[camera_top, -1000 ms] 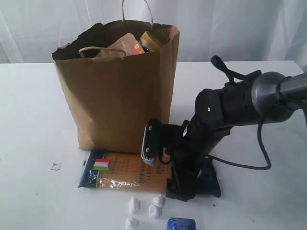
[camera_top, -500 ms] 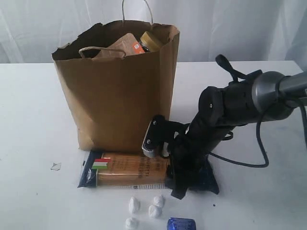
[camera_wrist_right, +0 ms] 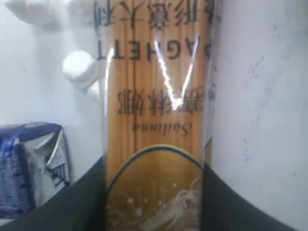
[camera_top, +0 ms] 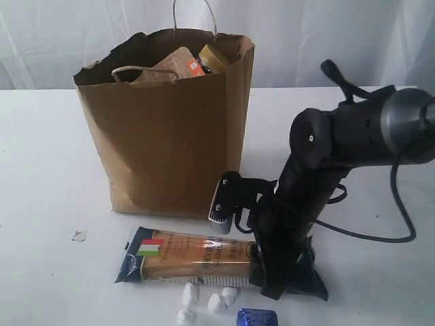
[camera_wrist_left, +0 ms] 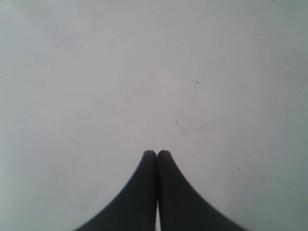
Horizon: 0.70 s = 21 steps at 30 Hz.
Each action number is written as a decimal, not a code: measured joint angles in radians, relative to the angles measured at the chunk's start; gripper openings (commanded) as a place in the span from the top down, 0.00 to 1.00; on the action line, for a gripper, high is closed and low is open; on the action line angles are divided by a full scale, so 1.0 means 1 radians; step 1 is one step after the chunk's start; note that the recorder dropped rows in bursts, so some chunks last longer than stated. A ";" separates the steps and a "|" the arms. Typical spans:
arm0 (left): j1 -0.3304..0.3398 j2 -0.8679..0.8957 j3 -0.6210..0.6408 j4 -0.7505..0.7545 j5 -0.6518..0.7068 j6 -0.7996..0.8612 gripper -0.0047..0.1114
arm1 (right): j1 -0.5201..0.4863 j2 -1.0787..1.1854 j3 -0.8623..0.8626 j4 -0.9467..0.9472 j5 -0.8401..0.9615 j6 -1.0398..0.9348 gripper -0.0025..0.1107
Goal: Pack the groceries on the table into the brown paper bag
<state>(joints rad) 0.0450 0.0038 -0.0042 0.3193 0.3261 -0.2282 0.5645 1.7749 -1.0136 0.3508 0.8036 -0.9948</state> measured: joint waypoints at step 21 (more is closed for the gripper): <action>0.000 0.000 0.000 0.000 0.000 0.000 0.96 | -0.024 -0.305 0.008 -0.105 0.143 0.179 0.98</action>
<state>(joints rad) 0.0450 0.0038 -0.0042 0.3193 0.3261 -0.2282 0.5403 1.4703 -1.0055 0.2456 0.9468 -0.8160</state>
